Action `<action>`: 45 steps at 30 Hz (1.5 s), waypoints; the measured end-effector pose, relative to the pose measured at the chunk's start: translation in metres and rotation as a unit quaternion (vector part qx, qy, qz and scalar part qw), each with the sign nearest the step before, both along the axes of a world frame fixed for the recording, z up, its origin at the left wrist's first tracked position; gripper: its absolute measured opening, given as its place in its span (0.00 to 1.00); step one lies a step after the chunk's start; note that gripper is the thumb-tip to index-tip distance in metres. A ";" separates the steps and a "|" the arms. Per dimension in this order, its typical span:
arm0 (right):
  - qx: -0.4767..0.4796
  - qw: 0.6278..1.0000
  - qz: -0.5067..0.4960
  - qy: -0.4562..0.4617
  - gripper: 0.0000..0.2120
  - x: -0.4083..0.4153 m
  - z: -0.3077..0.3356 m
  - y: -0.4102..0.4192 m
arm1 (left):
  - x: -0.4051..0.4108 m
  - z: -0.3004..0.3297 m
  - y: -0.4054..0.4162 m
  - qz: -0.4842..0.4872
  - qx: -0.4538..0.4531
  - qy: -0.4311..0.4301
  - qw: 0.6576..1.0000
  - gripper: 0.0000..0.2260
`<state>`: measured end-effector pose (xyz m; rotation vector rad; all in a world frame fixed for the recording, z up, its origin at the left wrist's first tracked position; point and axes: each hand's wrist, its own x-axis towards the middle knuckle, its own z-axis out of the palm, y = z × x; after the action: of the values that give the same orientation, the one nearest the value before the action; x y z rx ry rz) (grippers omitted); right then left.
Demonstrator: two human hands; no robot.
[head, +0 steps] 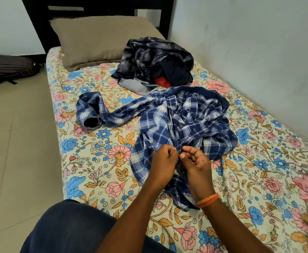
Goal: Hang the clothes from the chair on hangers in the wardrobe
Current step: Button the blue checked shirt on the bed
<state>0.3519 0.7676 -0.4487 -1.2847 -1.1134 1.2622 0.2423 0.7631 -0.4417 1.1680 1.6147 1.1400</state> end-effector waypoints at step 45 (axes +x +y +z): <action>0.046 0.978 -0.176 -0.102 0.04 0.008 -0.026 0.082 | 0.018 -0.023 0.084 0.058 0.096 0.232 0.966 0.08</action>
<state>0.3603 0.8498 -0.4744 -1.4890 -1.0168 0.8221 0.2606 0.8466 -0.4651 1.5721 1.9766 1.1765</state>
